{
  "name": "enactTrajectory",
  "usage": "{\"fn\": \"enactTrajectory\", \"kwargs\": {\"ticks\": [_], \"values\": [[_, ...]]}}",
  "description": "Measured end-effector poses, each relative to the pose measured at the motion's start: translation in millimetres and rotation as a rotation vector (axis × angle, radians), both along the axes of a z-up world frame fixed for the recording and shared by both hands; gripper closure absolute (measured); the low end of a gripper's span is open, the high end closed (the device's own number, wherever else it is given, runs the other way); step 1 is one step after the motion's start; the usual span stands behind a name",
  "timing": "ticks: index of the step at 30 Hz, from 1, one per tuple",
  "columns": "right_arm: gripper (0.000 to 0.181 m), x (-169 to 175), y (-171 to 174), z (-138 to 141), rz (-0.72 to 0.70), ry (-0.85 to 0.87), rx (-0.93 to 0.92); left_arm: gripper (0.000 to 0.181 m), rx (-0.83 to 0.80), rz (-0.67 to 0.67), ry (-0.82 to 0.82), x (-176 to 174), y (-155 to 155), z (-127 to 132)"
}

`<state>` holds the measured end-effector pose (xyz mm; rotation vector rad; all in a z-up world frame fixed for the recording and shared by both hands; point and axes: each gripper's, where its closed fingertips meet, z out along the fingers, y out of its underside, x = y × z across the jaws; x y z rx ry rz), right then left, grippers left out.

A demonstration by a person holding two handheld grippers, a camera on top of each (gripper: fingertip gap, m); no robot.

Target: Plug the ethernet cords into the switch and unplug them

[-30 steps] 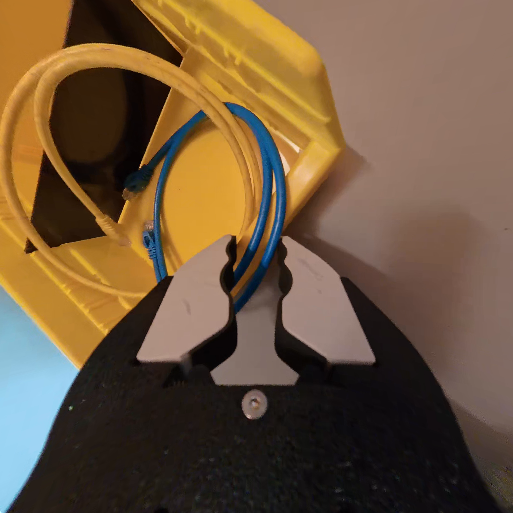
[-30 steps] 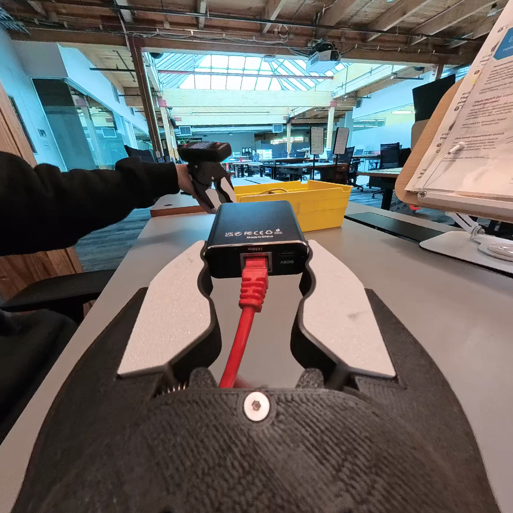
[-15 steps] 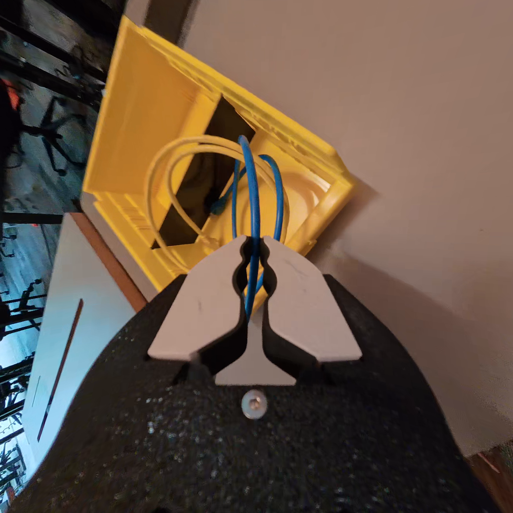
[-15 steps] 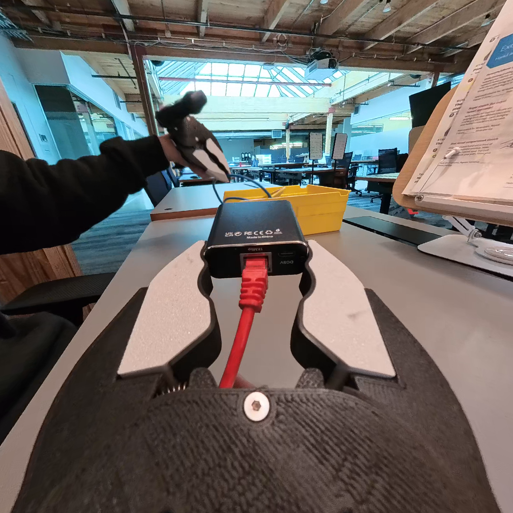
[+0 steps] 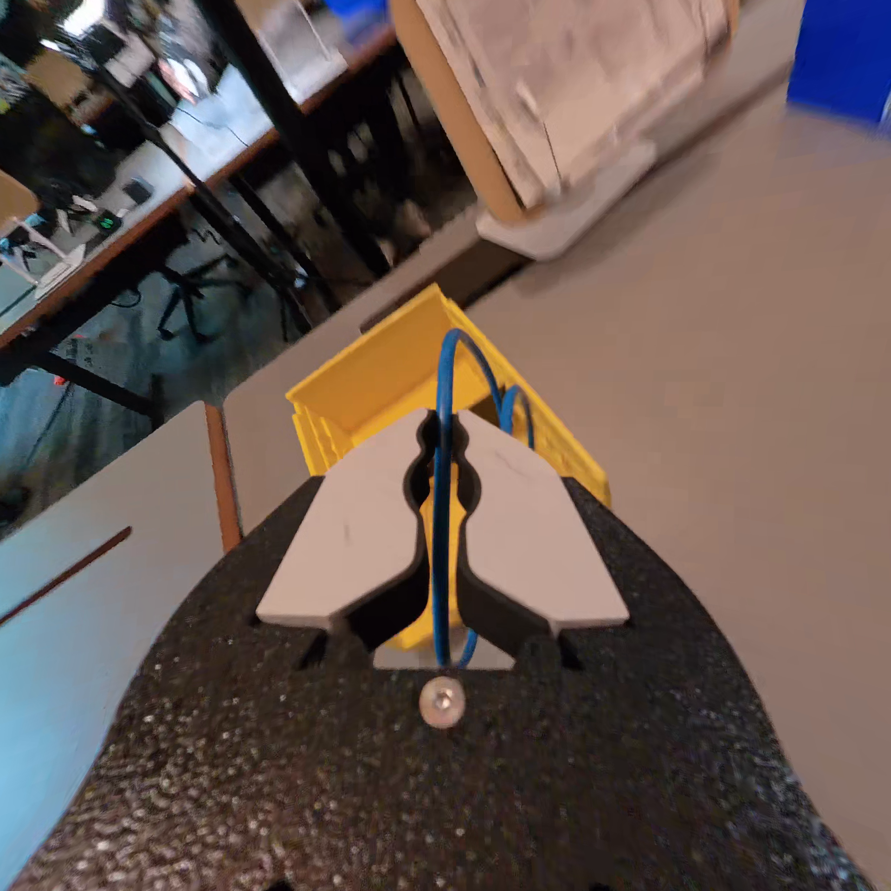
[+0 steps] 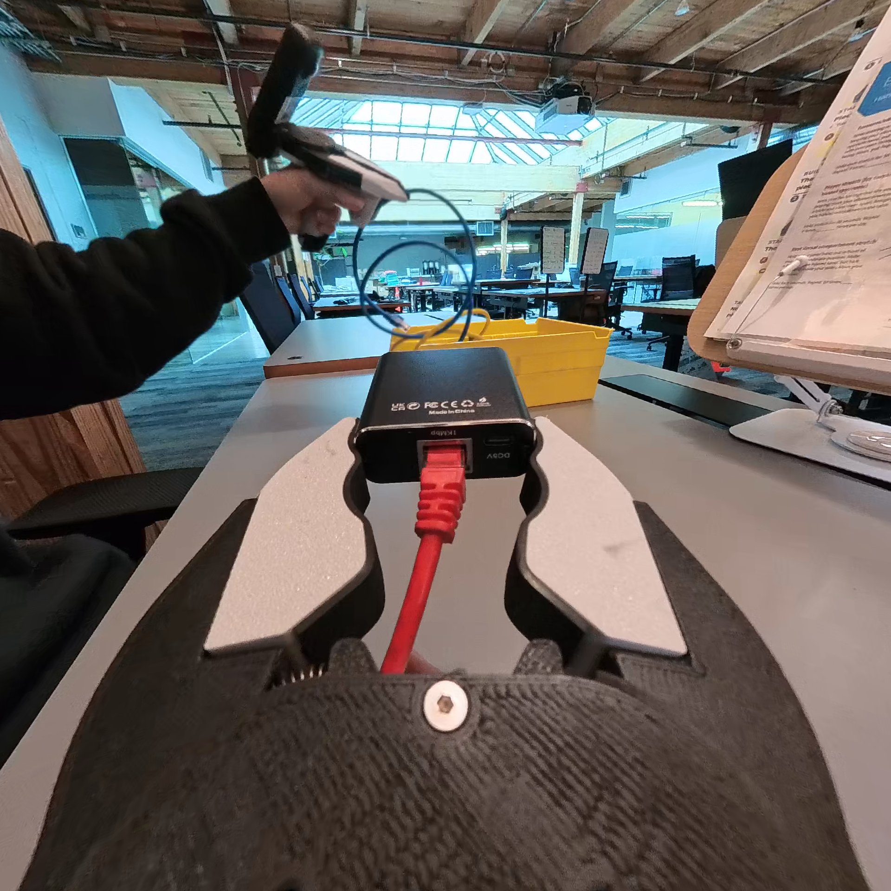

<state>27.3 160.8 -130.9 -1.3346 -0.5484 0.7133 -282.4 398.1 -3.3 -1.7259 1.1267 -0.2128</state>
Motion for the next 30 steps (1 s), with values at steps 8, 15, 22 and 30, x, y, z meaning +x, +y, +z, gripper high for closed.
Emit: {"fn": "enactTrajectory", "kwargs": {"ticks": [8,15,22,30], "values": [[0.12,-0.6,1.3,-1.2,0.003,-0.003,-0.013,0.177,-0.067,0.097,-0.565,-14.6,15.5,70.9],[0.12,0.0,-0.3,-0.1,0.003,0.001,-0.001,0.176,-0.241,0.185,-0.533,-30.5,47.0,-3.3],[0.12,-0.7,0.5,-1.0,0.006,-0.003,-0.009,0.176,-0.153,-0.254,0.051,19.6,-10.9,-65.9],[0.12,-0.3,-0.3,-0.2,0.005,-0.001,-0.002,0.13,-0.388,-0.47,0.244,42.0,-49.5,-104.7]]}}
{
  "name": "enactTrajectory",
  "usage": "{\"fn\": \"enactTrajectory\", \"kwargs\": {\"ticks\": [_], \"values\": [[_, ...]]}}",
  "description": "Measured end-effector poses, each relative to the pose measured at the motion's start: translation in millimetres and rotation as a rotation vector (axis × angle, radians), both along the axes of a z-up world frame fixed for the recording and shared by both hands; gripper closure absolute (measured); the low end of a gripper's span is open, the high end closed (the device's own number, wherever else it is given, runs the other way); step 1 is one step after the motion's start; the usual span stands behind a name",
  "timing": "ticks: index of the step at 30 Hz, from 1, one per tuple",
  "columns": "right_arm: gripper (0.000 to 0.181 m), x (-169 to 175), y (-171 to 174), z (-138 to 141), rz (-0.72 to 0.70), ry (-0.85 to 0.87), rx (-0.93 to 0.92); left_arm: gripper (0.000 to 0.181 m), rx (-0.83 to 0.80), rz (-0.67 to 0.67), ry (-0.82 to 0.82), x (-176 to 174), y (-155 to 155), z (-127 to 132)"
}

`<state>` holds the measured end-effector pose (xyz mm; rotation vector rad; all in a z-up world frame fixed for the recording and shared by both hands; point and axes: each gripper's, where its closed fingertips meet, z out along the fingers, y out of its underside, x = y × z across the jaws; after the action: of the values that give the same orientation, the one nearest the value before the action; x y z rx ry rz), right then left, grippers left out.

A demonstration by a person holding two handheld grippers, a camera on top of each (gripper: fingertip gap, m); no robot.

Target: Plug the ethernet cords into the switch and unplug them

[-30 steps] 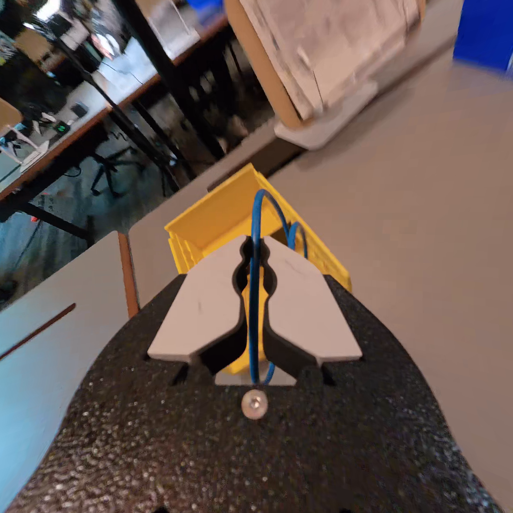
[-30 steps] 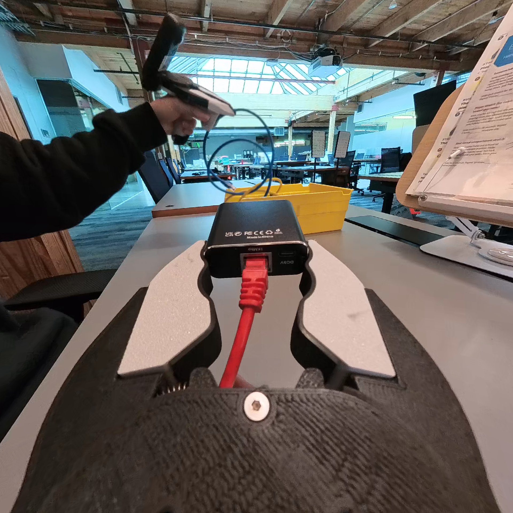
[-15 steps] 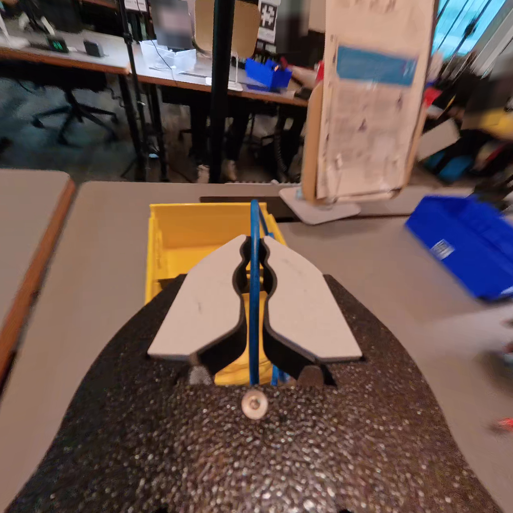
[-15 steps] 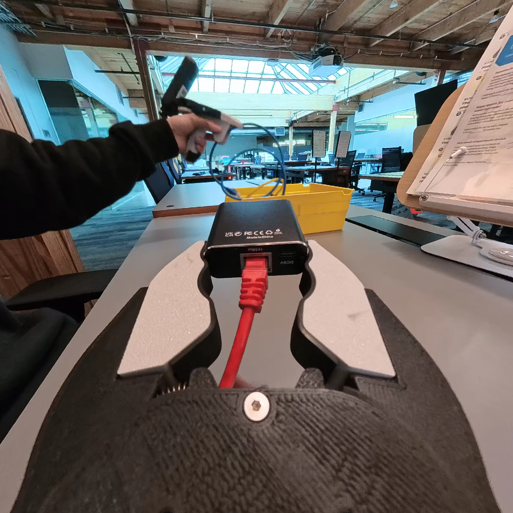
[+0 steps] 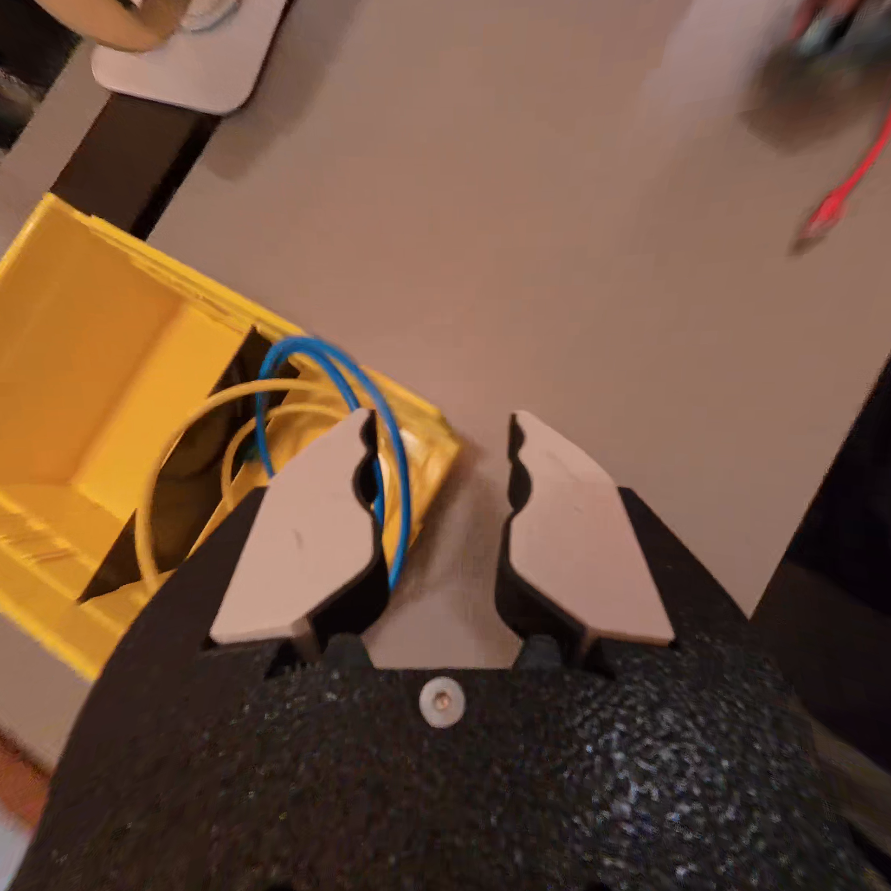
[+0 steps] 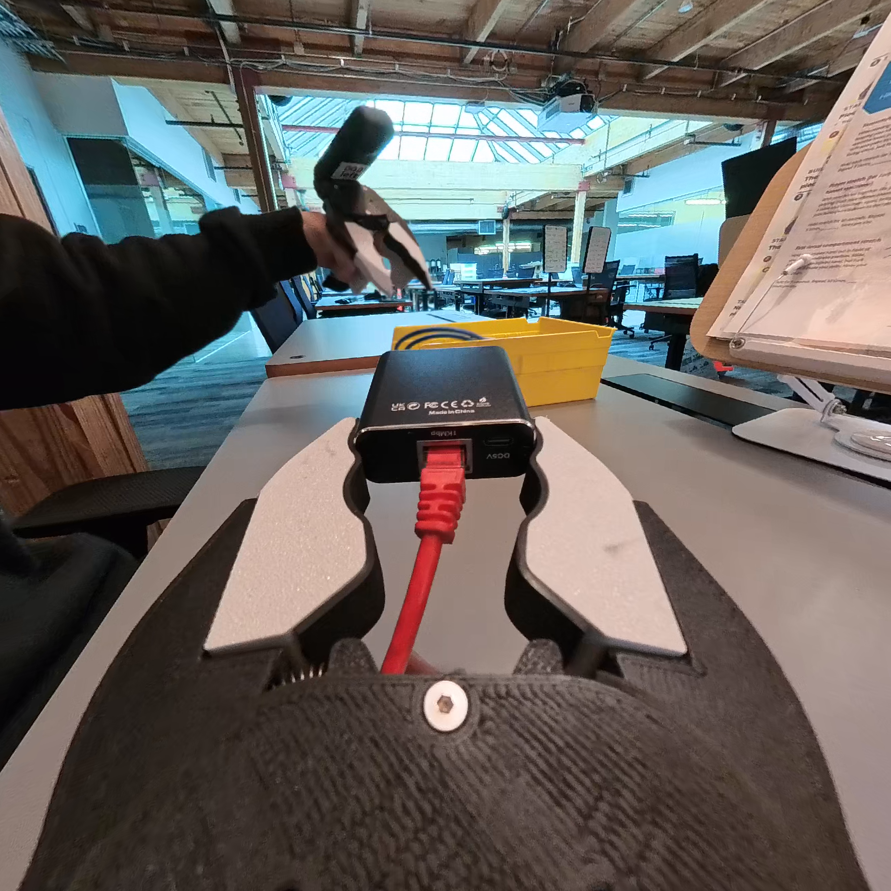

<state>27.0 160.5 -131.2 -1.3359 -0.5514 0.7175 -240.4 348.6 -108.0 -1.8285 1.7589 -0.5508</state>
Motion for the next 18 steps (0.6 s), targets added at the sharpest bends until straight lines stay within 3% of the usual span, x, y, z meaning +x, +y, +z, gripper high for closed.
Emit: {"fn": "enactTrajectory", "kwargs": {"ticks": [2,4,5,7,10,14,16,18], "values": [[0.12,0.5,0.4,0.1,0.001,0.003,-0.003,0.125,0.003,0.056,-0.145,11.7,16.1,17.7],[0.12,0.2,0.4,-0.1,0.001,0.001,-0.004,0.127,0.137,0.148,-0.24,16.0,51.2,28.1],[0.12,-0.4,0.2,-0.3,0.004,-0.002,-0.004,0.128,0.26,0.228,-0.201,9.9,77.4,24.7],[0.12,-0.9,0.4,-0.7,0.004,-0.005,-0.005,0.127,0.473,0.32,0.063,-12.4,122.0,0.1],[0.12,-1.2,0.1,-0.6,0.005,-0.007,-0.003,0.126,0.676,0.266,0.401,-25.8,158.5,-34.5],[0.12,-0.7,0.4,-0.7,0.011,0.0,-0.009,0.135,0.65,0.195,0.489,-11.8,172.7,-74.3],[0.12,-1.4,-0.8,-0.3,0.011,-0.005,0.002,0.167,0.63,0.203,0.493,-9.0,175.1,-82.1],[0.12,-2.1,-1.1,-0.5,0.018,-0.007,0.0,0.172,0.642,0.189,0.497,-9.7,174.1,-78.2]]}}
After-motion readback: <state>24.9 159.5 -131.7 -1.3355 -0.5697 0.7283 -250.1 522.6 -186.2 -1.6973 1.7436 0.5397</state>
